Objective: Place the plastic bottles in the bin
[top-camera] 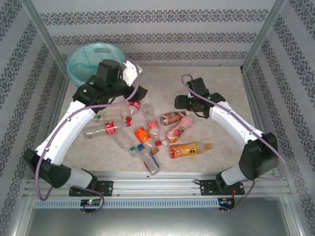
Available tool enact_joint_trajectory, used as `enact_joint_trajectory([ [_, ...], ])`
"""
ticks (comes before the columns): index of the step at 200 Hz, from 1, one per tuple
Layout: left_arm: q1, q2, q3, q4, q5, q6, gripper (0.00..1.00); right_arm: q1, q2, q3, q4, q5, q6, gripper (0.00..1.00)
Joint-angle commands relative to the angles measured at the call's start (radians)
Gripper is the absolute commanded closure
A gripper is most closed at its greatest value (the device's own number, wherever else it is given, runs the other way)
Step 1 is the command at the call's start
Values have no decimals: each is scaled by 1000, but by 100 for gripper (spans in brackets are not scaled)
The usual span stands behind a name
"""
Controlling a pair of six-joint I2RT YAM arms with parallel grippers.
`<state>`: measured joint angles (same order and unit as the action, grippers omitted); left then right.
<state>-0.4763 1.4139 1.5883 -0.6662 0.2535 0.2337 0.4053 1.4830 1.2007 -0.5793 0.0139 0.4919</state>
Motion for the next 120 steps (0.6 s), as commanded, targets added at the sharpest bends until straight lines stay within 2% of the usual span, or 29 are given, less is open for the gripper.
enact_joint_trajectory([
  [1,-23,-17,-41,21,11,42,25,-7,-22,-85,-43,38,134,22],
  [44,-28,-21,-56,30,9,46,25,4,-12,-209,32,-9,258,21],
  [120,-29,-35,-76,29,-6,59,24,9,75,-244,136,-67,347,19],
])
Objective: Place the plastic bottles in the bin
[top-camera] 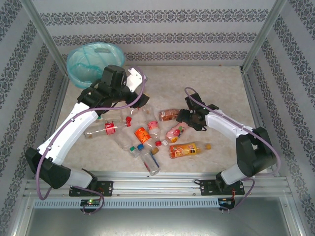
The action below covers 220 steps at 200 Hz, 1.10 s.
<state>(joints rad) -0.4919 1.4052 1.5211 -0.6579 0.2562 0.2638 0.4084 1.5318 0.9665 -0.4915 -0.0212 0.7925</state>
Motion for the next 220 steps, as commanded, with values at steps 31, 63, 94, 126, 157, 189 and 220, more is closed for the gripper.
enact_joint_trajectory([
  [31,-13,-29,-9,18,-11,35,24,1,57,-13,59,-35,59,18],
  [63,-13,-33,-12,18,-18,40,23,-13,75,-34,89,-54,80,17],
  [94,-13,-32,-15,19,-22,41,23,-21,95,-36,113,-64,88,18],
  [126,-13,-34,-13,18,-23,41,23,-29,122,-36,131,-74,88,20],
  [157,-13,-34,-14,18,-23,41,23,-38,122,-50,146,-85,97,25],
  [189,-13,-29,-10,19,-26,43,23,-52,91,-67,153,-84,99,30],
  [220,-13,-29,-8,14,-26,42,23,-63,64,-74,151,-91,97,32],
])
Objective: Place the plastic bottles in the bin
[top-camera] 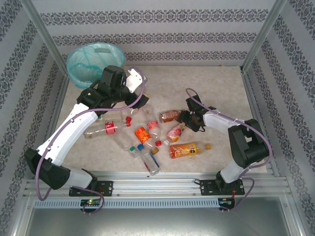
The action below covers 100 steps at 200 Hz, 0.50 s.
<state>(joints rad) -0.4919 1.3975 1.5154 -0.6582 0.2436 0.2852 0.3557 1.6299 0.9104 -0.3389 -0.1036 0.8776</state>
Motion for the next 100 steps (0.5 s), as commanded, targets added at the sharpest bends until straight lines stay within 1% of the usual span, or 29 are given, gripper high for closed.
enact_joint_trajectory([
  [1,-13,-22,-3,14,-13,21,23,-11,-35,-18,-2,-9,12,32],
  [56,-13,-27,1,22,-11,16,23,-23,-103,-34,-16,-26,6,37],
  [100,-13,-17,15,31,6,-37,21,-43,-202,-39,-67,-20,-28,38],
])
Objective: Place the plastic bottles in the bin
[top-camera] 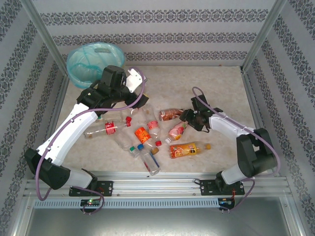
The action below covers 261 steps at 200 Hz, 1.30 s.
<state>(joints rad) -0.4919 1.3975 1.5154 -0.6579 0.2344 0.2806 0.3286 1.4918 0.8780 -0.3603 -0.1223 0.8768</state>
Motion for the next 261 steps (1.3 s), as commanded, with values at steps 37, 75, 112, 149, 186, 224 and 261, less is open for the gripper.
enact_joint_trajectory([
  [37,-13,20,89,-20,51,-97,21,-24,-182,5,-74,-7,-77,39],
  [75,-13,46,130,-27,137,-165,21,-22,-303,25,-51,-13,-160,40],
  [112,-13,87,160,-22,228,-227,20,-26,-399,37,46,-67,-243,41],
  [149,-13,122,181,-4,312,-280,21,-27,-449,56,166,-158,-302,42],
  [186,-13,126,183,22,381,-307,20,-26,-465,80,293,-264,-331,42],
  [224,-11,128,180,42,471,-330,20,1,-478,99,394,-331,-374,43],
  [261,-10,127,172,74,542,-343,20,37,-480,125,432,-358,-429,43],
])
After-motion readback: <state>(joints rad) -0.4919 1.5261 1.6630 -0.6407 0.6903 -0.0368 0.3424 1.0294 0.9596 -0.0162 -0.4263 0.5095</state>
